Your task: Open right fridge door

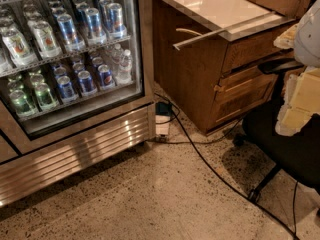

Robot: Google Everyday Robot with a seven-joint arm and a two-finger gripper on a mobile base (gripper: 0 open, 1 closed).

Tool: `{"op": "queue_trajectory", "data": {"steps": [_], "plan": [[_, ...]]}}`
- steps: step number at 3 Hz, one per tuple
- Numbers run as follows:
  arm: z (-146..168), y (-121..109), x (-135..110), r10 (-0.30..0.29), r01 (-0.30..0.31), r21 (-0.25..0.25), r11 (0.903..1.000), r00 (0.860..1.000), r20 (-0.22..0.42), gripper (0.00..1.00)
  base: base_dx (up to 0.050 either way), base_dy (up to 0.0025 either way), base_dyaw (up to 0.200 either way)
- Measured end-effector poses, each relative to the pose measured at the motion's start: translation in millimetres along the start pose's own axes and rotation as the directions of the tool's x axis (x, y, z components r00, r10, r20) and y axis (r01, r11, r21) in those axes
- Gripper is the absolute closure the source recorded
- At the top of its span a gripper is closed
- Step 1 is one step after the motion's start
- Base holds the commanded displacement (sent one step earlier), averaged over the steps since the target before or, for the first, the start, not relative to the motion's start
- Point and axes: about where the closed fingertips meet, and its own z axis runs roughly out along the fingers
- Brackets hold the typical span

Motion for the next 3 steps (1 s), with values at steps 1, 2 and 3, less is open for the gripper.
{"op": "queue_trajectory", "data": {"steps": [1,2,3], "plan": [[0.0,0.0,0.0,0.0,0.0,0.0,1.0,1.0,0.0,0.0,0.0,0.0,0.186],[0.0,0.0,0.0,0.0,0.0,0.0,1.0,1.0,0.0,0.0,-0.026,-0.00239,0.171],[0.0,0.0,0.0,0.0,0.0,0.0,1.0,1.0,0.0,0.0,0.0,0.0001,0.199]]}}
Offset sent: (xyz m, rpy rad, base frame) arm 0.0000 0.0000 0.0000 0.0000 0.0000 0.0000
